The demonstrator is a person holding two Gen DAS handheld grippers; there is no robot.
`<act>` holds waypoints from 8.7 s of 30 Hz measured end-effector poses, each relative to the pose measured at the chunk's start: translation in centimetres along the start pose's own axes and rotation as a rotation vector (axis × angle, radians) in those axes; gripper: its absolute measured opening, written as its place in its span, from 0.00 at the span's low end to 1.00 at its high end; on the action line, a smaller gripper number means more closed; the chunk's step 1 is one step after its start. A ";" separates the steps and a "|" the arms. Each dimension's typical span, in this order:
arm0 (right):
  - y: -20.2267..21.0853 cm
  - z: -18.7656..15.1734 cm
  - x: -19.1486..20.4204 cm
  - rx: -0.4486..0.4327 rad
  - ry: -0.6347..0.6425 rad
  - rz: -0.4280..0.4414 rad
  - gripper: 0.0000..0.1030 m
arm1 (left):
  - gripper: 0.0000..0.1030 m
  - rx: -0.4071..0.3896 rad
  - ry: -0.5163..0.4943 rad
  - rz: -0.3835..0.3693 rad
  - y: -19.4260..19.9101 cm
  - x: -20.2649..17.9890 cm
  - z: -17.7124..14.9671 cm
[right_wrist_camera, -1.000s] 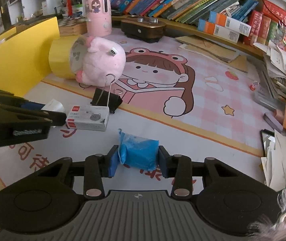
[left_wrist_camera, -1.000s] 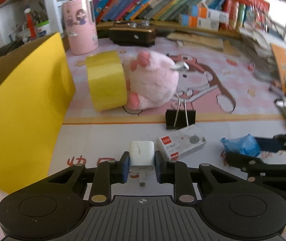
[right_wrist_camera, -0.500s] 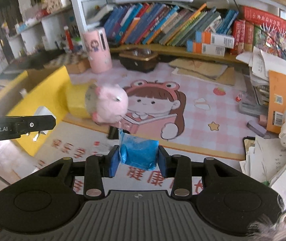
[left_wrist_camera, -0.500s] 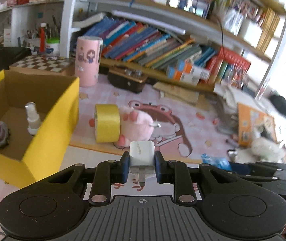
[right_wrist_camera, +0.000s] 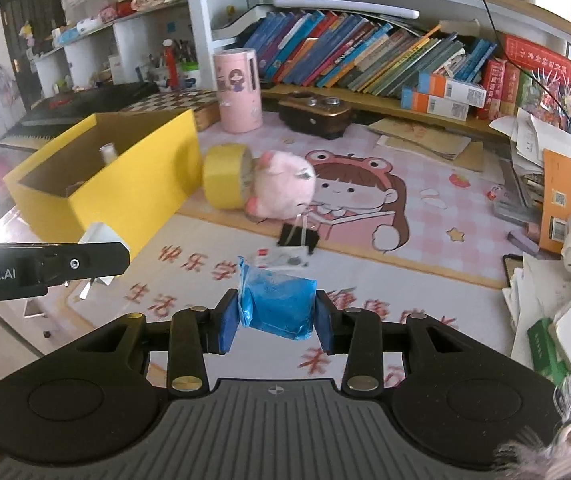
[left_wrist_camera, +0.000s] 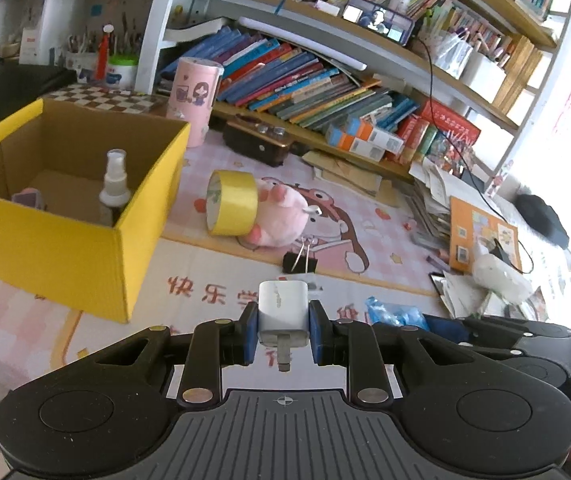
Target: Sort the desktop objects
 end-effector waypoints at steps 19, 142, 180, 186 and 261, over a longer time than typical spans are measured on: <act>7.1 -5.3 10.2 0.021 -0.010 0.011 0.35 | 0.23 -0.022 0.026 -0.022 11.3 4.7 -4.8; -22.0 18.2 23.3 0.083 0.635 0.210 0.34 | 0.23 0.068 -0.055 0.305 -4.3 15.3 7.8; -0.5 10.9 12.1 -0.340 -0.008 0.026 0.49 | 0.60 -0.317 -0.138 0.277 10.3 10.6 5.5; 2.3 7.2 12.3 -0.344 -0.020 -0.038 0.50 | 0.61 -0.314 -0.159 0.234 12.0 9.4 3.5; 0.7 -4.2 -0.7 -0.019 -0.083 -0.229 0.69 | 0.80 0.002 -0.210 0.077 -0.9 -2.2 -2.5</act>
Point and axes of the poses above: each gripper's, at about its wrist camera, not at the fingertips, and y roughly against the way its jaws point, x to its left, z to its top, the point moved 1 cm from there along -y, roughly the way its jaws point, and after that the axes turned 14 degrees about -z, right-handed, at the moved point
